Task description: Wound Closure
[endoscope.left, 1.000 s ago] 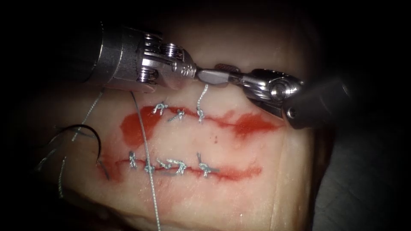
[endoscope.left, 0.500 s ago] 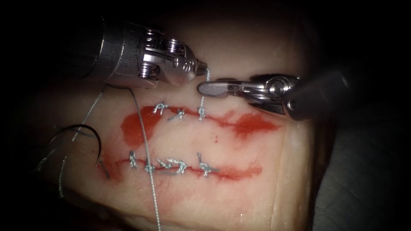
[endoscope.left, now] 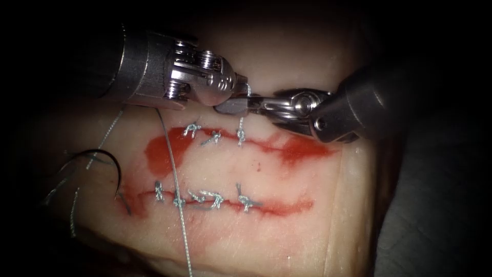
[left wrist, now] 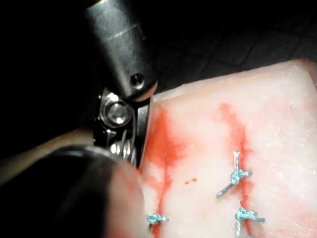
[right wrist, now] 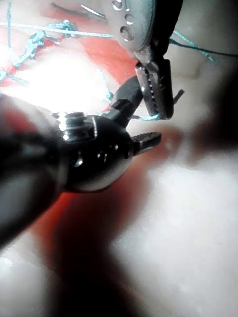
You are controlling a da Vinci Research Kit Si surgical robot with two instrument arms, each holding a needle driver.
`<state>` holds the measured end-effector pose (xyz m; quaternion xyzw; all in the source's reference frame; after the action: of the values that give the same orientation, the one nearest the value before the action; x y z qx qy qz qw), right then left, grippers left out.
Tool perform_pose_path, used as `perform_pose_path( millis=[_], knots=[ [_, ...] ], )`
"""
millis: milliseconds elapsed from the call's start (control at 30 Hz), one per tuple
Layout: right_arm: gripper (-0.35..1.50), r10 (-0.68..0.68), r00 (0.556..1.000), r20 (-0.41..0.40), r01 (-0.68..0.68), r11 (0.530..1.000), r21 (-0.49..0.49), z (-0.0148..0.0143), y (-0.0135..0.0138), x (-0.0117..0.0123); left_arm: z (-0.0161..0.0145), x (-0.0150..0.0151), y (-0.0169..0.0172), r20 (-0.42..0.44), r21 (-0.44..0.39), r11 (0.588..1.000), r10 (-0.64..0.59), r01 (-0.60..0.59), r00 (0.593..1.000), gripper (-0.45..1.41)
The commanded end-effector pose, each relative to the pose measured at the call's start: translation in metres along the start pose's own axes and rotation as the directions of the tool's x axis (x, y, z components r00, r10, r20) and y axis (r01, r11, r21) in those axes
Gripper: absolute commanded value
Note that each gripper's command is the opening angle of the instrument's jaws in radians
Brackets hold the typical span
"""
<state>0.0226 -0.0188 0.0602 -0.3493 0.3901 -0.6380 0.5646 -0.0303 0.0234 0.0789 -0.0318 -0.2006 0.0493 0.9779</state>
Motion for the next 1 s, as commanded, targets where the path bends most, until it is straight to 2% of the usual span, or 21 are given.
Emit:
perform_pose_path(
  millis=[33, 300, 900, 1000],
  knots=[
    [1.4, 0.002, 1.0, 0.003, -0.002, 1.0, -0.004, 0.0015, -0.0001, 0.0, 0.0006, -0.0001, 0.0003, -0.002, -0.002, 1.0, -0.002, 0.002, 1.0, -0.45],
    [1.4, -0.011, 1.0, 0.005, 0.011, 1.0, -0.004, 0.0031, -0.0004, 0.0005, 0.0007, 0.0, 0.0004, -0.01, -0.005, 1.0, -0.012, 0.012, 1.0, -0.45],
    [1.38, -0.009, 1.0, -0.005, 0.009, 1.0, -0.012, 0.0032, 0.0004, 0.0005, 0.001, 0.0005, 0.0002, -0.023, -0.012, 0.999, -0.035, 0.035, 0.999, -0.45],
    [1.31, -0.009, 1.0, -0.003, 0.009, 1.0, -0.011, 0.0034, 0.0004, 0.0005, 0.001, 0.0004, 0.0002, -0.023, -0.011, 0.999, -0.038, 0.038, 0.999, -0.45]
  ],
)
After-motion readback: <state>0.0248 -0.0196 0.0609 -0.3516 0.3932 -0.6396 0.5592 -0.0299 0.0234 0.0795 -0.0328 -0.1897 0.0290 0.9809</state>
